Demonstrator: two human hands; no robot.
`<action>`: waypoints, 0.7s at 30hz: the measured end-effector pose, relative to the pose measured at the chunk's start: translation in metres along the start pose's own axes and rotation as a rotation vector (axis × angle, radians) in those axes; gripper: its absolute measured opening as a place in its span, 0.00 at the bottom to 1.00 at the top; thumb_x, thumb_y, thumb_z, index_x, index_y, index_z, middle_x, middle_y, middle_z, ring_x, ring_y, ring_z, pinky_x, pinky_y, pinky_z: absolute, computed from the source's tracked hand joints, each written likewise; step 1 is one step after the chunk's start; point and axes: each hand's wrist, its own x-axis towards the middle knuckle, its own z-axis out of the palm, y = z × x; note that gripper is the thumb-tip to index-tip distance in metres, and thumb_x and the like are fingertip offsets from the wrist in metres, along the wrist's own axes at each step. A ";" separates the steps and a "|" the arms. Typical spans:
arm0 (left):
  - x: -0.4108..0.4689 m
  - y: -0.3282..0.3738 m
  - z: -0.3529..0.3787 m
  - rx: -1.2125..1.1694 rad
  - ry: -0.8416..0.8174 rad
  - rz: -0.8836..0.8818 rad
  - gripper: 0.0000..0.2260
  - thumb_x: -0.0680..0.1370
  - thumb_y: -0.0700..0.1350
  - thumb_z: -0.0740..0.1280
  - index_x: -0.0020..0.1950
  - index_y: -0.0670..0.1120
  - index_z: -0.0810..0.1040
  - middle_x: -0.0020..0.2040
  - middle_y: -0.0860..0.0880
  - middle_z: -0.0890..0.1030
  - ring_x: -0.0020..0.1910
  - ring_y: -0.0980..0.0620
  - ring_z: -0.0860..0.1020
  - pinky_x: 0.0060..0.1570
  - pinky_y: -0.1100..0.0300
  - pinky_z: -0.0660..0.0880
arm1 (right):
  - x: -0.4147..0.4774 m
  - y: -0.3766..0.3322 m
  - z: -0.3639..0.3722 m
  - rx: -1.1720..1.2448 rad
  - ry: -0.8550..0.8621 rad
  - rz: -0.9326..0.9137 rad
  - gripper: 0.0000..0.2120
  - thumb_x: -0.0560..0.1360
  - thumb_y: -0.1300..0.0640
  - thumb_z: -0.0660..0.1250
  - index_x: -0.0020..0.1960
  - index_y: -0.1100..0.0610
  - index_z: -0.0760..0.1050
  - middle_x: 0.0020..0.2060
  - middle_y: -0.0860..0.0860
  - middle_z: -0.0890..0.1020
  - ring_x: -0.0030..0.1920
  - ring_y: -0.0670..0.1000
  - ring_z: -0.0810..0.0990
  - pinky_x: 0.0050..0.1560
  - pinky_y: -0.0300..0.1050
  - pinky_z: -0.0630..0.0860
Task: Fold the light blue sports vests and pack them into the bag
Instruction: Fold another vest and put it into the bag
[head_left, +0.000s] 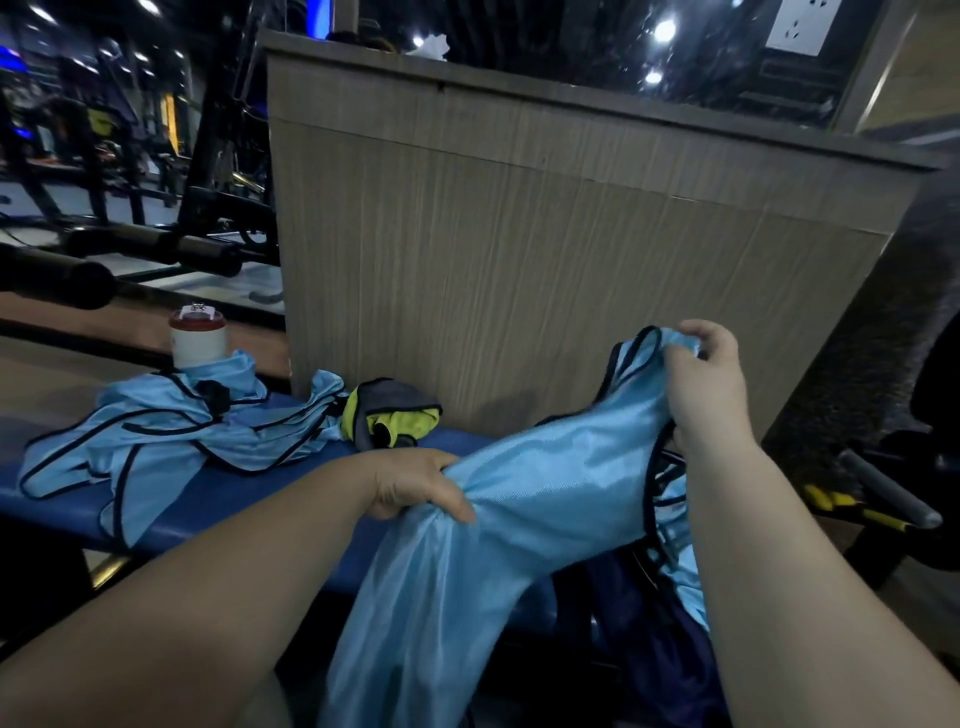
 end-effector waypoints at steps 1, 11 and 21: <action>0.000 0.004 -0.001 -0.005 0.043 0.012 0.16 0.66 0.37 0.73 0.53 0.45 0.80 0.51 0.42 0.84 0.50 0.44 0.82 0.59 0.44 0.76 | -0.002 0.001 0.001 -0.101 -0.050 -0.062 0.13 0.78 0.56 0.60 0.61 0.46 0.73 0.39 0.50 0.77 0.33 0.50 0.72 0.36 0.45 0.70; 0.002 0.082 -0.001 0.090 0.162 0.211 0.12 0.65 0.38 0.73 0.46 0.47 0.77 0.40 0.47 0.80 0.39 0.50 0.80 0.39 0.57 0.77 | -0.040 -0.001 0.043 -0.469 -0.861 -0.077 0.30 0.64 0.43 0.80 0.63 0.47 0.76 0.54 0.42 0.80 0.54 0.45 0.79 0.54 0.40 0.74; 0.004 0.045 -0.011 0.059 -0.043 0.052 0.26 0.67 0.38 0.75 0.65 0.41 0.76 0.61 0.42 0.81 0.60 0.42 0.79 0.63 0.45 0.74 | -0.014 -0.007 0.030 0.106 -0.450 0.003 0.10 0.72 0.67 0.72 0.38 0.52 0.80 0.30 0.48 0.82 0.32 0.48 0.80 0.40 0.44 0.76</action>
